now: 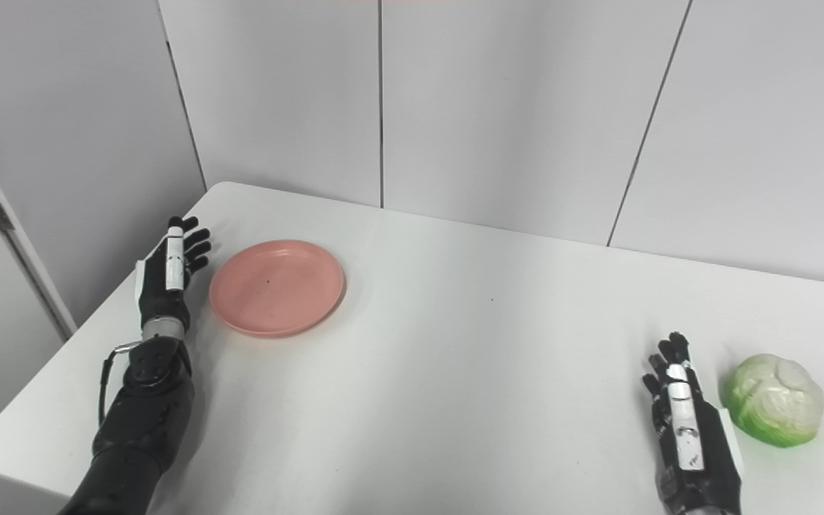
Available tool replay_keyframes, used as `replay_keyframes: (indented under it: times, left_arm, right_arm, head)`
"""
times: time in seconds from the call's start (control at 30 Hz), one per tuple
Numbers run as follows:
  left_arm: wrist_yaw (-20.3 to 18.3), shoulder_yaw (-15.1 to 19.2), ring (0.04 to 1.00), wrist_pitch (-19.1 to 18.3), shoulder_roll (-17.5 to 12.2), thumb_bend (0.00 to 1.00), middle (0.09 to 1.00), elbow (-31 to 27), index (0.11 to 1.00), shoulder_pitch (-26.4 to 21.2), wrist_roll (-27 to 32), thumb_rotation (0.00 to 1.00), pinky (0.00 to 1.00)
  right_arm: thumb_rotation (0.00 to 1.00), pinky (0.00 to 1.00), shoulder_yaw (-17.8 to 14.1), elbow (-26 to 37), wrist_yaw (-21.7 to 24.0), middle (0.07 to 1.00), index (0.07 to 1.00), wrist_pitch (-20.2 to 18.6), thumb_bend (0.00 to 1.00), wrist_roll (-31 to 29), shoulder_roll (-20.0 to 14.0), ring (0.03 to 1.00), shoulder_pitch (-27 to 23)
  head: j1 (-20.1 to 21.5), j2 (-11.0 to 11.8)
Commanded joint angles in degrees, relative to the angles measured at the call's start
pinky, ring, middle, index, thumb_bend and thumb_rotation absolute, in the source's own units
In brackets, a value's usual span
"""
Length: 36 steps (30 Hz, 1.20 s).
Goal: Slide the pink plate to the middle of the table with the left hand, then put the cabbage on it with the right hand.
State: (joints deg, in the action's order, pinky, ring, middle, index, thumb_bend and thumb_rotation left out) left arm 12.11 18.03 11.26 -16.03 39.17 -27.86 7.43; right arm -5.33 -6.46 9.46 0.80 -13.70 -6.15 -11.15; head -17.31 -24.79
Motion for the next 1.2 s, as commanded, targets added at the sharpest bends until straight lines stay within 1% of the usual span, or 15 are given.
replay_keyframes:
  times: [0.0, 0.1, 0.17, 0.23, 0.3, 0.33, 0.43, 0.53, 0.67, 0.87, 1.0, 1.1, 1.13, 1.17]
  left_arm:
    - [-1.8, -0.7, 0.811, -0.8, -1.1, 0.62, 0.796, -0.7, 0.778, -3.3, 0.4, 1.0, 0.79]
    - [-3.0, -1.3, 0.834, -1.7, -0.9, 0.6, 0.82, -0.7, 0.806, -3.2, 1.0, 1.0, 0.82]
    - [-3.3, -2.1, 0.828, -1.6, -0.8, 0.59, 0.816, -0.3, 0.804, -3.2, 0.4, 1.0, 0.82]
    - [-4.8, -2.8, 0.826, -2.6, -0.7, 0.6, 0.818, -0.4, 0.806, -3.2, 1.2, 1.0, 0.82]
    - [-6.2, -2.9, 0.821, -4.0, -0.4, 0.6, 0.817, -0.4, 0.802, -3.4, 2.5, 1.0, 0.81]
    - [-6.8, -3.3, 0.819, -4.1, -0.3, 0.6, 0.816, -0.4, 0.801, -3.4, 2.6, 1.0, 0.81]
    - [-8.5, -4.1, 0.81, -4.7, 0.2, 0.59, 0.811, -1.1, 0.79, -3.2, 3.2, 1.0, 0.8]
    - [-9.9, -4.2, 0.808, -7.0, 1.2, 0.62, 0.807, -2.2, 0.789, -3.2, 4.7, 1.0, 0.79]
    - [-11.9, -4.9, 0.813, -8.4, 2.0, 0.59, 0.808, -3.5, 0.792, -3.0, 5.8, 1.0, 0.79]
    - [-14.2, -5.9, 0.804, -10.6, 2.7, 0.62, 0.796, -5.6, 0.788, -2.7, 6.5, 1.0, 0.79]
    - [-15.5, -6.8, 0.804, -11.9, 4.3, 0.6, 0.796, -7.7, 0.789, -2.4, 7.0, 1.0, 0.79]
    - [-17.6, -8.4, 0.819, -13.1, 5.1, 0.6, 0.812, -9.3, 0.811, -1.9, 7.1, 1.0, 0.79]
    - [-17.5, -8.7, 0.821, -14.0, 6.0, 0.61, 0.814, -10.3, 0.814, -1.7, 7.3, 1.0, 0.79]
    - [-17.3, -8.9, 0.801, -14.8, 6.6, 0.6, 0.795, -11.1, 0.797, -1.6, 7.4, 1.0, 0.77]
  right_arm:
    - [0.87, 1.0, -0.4, -0.8, 0.7, 1.0, 1.0, 2.7, 0.64, -0.5, -0.2, 1.0, 1.0]
    - [0.87, 1.0, -0.3, -0.4, 0.5, 1.0, 1.0, 2.7, 0.64, 0.0, -0.2, 1.0, 1.1]
    - [0.87, 1.0, -0.3, -0.6, 0.7, 1.0, 1.0, 2.8, 0.63, -0.1, -0.3, 1.0, 1.0]
    - [0.87, 1.0, -0.3, -0.3, 0.7, 1.0, 1.0, 2.3, 0.63, -0.3, -0.3, 1.0, 1.0]
    - [0.86, 1.0, -0.4, -0.2, 0.7, 1.0, 1.0, 2.2, 0.63, -0.5, -0.2, 1.0, 1.0]
    - [0.86, 1.0, -0.4, -0.3, 0.6, 1.0, 1.0, 2.5, 0.62, -0.3, -0.1, 1.0, 0.9]
    - [0.86, 1.0, -0.6, -0.4, 0.4, 1.0, 1.0, 2.8, 0.62, -0.4, 0.1, 1.0, 0.9]
    - [0.87, 1.0, -0.4, 0.4, 0.3, 1.0, 1.0, 1.7, 0.63, -0.1, 0.0, 1.0, 1.1]
    - [0.86, 1.0, -0.3, 1.0, -0.1, 1.0, 1.0, 1.2, 0.62, 0.0, 0.2, 1.0, 1.1]
    - [0.88, 1.0, 0.1, 2.1, -0.4, 1.0, 1.0, 0.1, 0.62, 0.5, 0.2, 1.0, 1.3]
    - [0.86, 1.0, 0.1, 1.9, -0.7, 1.0, 1.0, 0.7, 0.64, 0.5, 0.4, 1.0, 1.3]
    - [0.87, 1.0, 0.2, 2.3, -0.8, 1.0, 1.0, 0.4, 0.63, 0.7, 0.4, 1.0, 1.2]
    - [0.87, 1.0, 0.3, 2.3, -0.9, 1.0, 1.0, 0.5, 0.63, 0.8, 0.4, 1.0, 1.2]
    - [0.88, 1.0, 0.3, 2.3, -0.9, 1.0, 1.0, 0.7, 0.62, 0.9, 0.5, 1.0, 1.2]
  head:
    - [0.0, -0.1]
    - [0.0, -0.2]
    - [0.0, -0.2]
    - [0.1, -0.3]
    - [0.1, -0.3]
    - [0.1, -0.4]
    - [0.1, -0.5]
    - [0.1, -0.5]
    - [0.2, -0.7]
    - [0.7, -0.9]
    - [1.1, -1.1]
    - [1.2, -1.2]
    - [1.3, -1.4]
    - [1.3, -1.4]
